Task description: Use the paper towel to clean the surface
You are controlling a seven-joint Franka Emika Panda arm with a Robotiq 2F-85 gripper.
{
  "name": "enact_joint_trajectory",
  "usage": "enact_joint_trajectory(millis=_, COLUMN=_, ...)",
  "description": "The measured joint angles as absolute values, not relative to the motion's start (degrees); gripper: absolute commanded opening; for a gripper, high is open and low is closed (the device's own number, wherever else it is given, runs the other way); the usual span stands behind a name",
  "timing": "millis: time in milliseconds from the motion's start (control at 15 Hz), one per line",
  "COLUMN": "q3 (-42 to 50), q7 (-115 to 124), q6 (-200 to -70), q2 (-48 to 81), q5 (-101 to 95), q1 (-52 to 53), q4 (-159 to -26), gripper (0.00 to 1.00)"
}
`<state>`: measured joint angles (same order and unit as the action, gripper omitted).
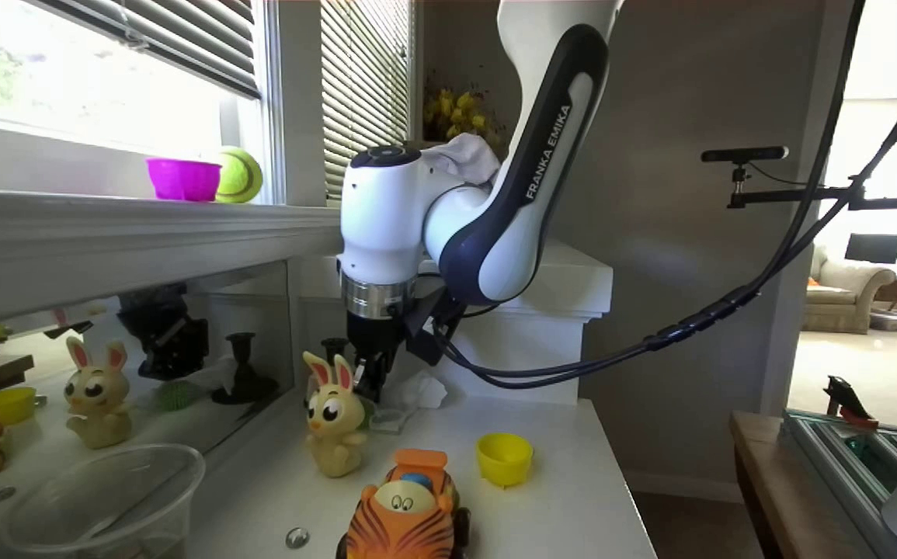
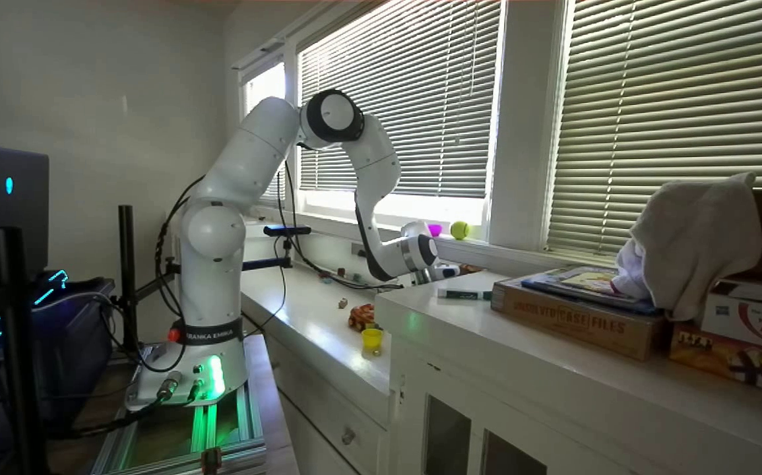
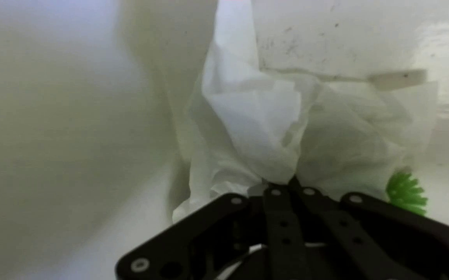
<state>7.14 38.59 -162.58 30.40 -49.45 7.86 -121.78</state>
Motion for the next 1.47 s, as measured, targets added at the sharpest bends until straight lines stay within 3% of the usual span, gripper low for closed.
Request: enact_joint_trajectory(millis=1467, q3=6.1, q7=36.9, q6=-161.7, q2=29.6, q5=-49.3, q1=6.6, q4=-122.8, gripper=0.00)
